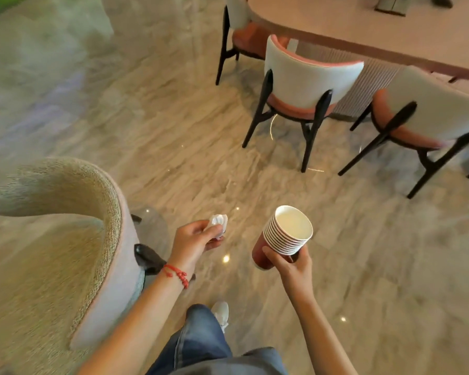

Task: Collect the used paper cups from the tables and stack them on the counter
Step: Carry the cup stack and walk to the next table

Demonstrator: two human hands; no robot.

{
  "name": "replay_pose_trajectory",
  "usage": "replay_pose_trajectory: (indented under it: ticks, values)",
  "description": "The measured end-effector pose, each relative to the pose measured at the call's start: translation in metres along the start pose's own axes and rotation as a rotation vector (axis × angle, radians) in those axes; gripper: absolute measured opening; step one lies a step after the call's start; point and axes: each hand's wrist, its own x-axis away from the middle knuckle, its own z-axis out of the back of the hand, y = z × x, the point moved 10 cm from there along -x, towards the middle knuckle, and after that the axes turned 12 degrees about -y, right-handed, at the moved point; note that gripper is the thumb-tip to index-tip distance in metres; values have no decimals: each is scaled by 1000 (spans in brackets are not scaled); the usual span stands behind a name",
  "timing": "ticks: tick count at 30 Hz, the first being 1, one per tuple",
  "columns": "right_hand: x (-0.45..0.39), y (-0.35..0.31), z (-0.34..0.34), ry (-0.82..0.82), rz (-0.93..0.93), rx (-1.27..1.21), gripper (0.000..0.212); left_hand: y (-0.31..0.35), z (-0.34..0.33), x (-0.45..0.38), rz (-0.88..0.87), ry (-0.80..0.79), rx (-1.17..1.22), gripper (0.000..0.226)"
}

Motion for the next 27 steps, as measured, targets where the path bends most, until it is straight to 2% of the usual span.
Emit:
replay_pose_trajectory:
  ticks: [5, 12, 15, 20, 23, 27]
  values:
    - [-66, -18, -4, 29, 35, -11, 43, 30, -3, -71, -5, -43, -10, 8]
    - [-176, -42, -4, -28, 33, 7, 51, 65, -12, -163, -5, 11, 25, 6]
    - [-236, -57, -2, -77, 43, 25, 53, 82, -17, -209, -19, 50, 45, 3]
    - [-333, -97, -5, -212, 75, 68, 66, 117, -21, -274, -55, 169, 122, 11]
    - [-388, -114, -11, -283, 94, 115, 60, 127, -18, -309, -74, 205, 170, 16]
    - [-448, -117, -43, -411, 106, 151, 59, 125, 5, -343, -77, 311, 232, 9]
